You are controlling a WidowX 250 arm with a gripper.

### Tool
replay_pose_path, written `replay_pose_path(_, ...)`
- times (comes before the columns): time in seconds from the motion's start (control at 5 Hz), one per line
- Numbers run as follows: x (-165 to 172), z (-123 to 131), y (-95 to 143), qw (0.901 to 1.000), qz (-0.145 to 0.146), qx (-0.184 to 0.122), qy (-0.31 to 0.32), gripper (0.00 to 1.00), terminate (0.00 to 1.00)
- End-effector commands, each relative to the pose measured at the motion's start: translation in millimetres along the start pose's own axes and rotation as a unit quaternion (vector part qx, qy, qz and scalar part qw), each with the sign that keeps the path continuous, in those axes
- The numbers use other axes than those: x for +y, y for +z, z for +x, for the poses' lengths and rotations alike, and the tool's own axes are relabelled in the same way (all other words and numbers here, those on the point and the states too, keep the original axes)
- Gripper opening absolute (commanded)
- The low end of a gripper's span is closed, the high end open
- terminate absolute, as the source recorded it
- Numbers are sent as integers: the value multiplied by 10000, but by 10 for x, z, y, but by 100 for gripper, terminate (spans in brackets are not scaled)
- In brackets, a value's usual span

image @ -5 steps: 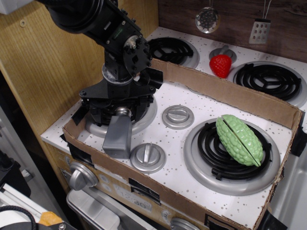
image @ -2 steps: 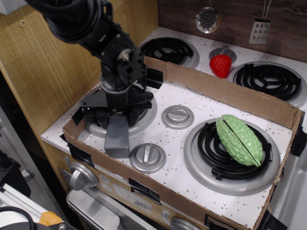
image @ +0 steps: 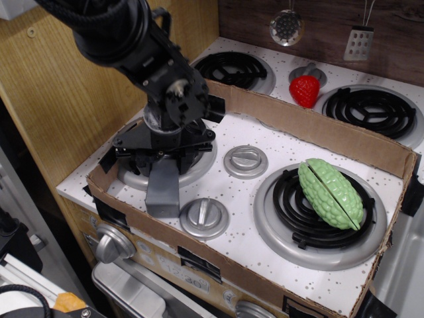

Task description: Right pepper shaker

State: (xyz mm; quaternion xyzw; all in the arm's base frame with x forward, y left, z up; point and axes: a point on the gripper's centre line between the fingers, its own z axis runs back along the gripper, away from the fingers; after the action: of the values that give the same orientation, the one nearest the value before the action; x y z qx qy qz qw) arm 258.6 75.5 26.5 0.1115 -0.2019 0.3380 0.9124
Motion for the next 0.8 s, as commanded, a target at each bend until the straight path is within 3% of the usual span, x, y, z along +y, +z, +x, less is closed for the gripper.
replay_pose_path(0.0, -255, 378, 265, 9914, -352, -1258, 126, 0, 0)
replay_pose_path(0.4, -464, 651, 383, 9769, -552, -2053, 231, 0, 0)
replay_pose_path(0.6, -486, 780, 378, 9591, -449, -2796, 21, 0, 0)
